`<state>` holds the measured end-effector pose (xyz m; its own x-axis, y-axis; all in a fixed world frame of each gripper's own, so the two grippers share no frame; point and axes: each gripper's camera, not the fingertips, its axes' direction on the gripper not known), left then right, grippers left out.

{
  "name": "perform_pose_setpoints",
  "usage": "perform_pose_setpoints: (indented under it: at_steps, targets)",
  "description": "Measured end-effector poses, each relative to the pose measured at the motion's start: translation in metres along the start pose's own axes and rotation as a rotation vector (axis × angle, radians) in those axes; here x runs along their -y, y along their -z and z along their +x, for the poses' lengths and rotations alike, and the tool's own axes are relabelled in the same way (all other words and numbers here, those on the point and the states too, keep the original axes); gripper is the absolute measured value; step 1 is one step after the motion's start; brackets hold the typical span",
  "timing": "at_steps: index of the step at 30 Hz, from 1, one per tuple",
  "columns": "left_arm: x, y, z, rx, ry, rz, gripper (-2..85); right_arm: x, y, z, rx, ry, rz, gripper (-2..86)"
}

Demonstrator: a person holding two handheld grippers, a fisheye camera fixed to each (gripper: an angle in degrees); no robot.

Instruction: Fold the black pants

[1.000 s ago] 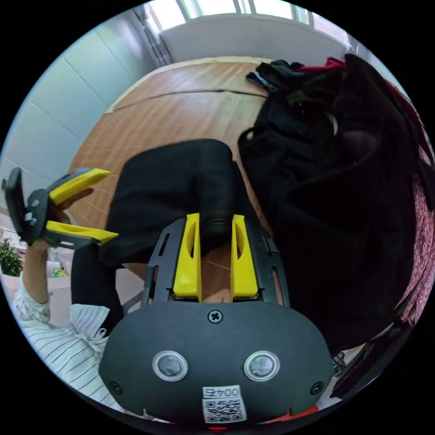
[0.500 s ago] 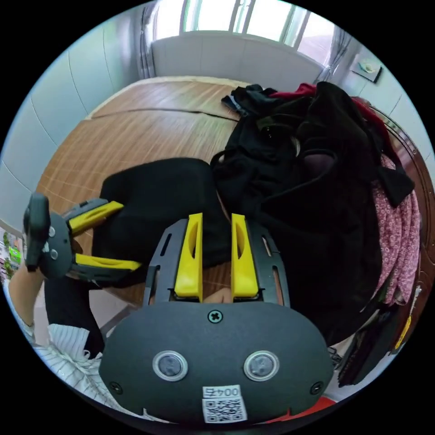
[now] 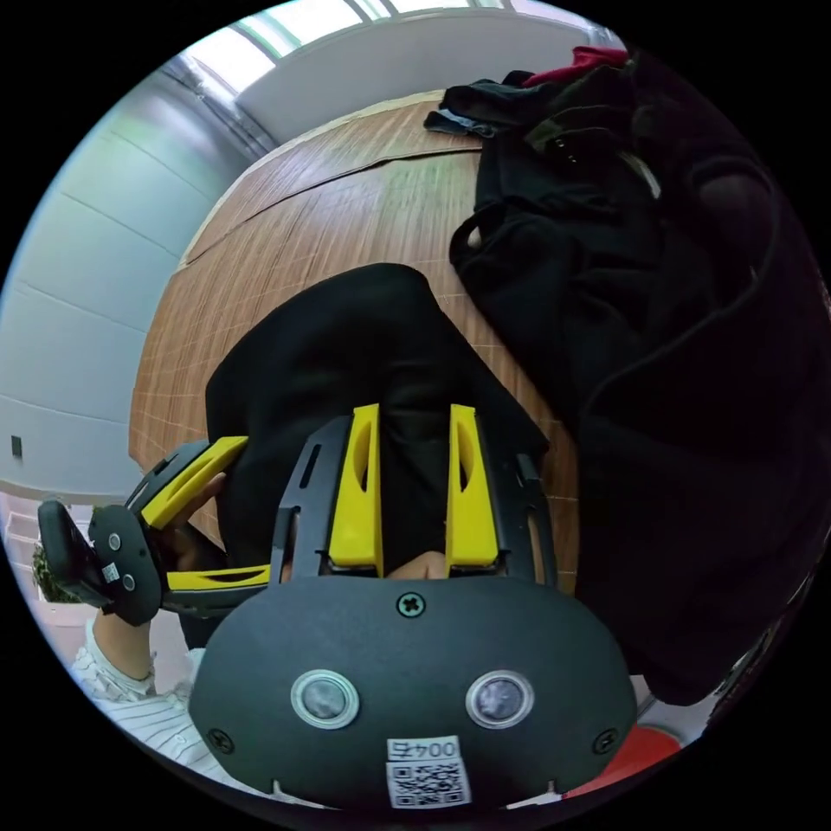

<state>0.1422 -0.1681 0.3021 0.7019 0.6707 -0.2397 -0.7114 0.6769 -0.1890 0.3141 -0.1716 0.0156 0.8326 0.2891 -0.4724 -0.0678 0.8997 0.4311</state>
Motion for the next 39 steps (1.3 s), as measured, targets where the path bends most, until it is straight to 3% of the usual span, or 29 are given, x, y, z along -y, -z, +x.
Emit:
perform_pose_setpoints:
  at_steps: [7,13,18,25,31,35,39]
  targets:
    - [-0.052,0.031,-0.020,0.033,0.220,-0.038,24.7,0.003,-0.007,-0.099,-0.010,0.191,0.000,11.3]
    - [-0.080,0.051,-0.030,0.072,0.360,-0.043,24.6,0.006,-0.010,-0.175,-0.136,0.396,-0.041,11.0]
    - [-0.079,0.062,-0.026,0.116,0.345,-0.039,24.4,-0.008,0.061,-0.169,-0.087,0.342,0.085,6.7]
    - [-0.087,0.090,-0.035,0.104,0.330,-0.045,24.3,-0.137,0.132,-0.160,-0.055,0.295,0.211,1.4]
    - [-0.109,0.145,-0.065,-0.023,0.309,-0.020,23.9,-0.220,0.117,-0.171,0.119,0.240,0.085,8.7]
    - [-0.159,0.194,-0.103,0.140,0.307,0.040,22.6,-0.234,0.114,-0.184,0.135,0.208,0.060,8.9]
    - [-0.207,0.200,-0.153,0.075,0.430,0.044,21.6,-0.234,0.104,-0.200,0.156,0.182,-0.001,11.7]
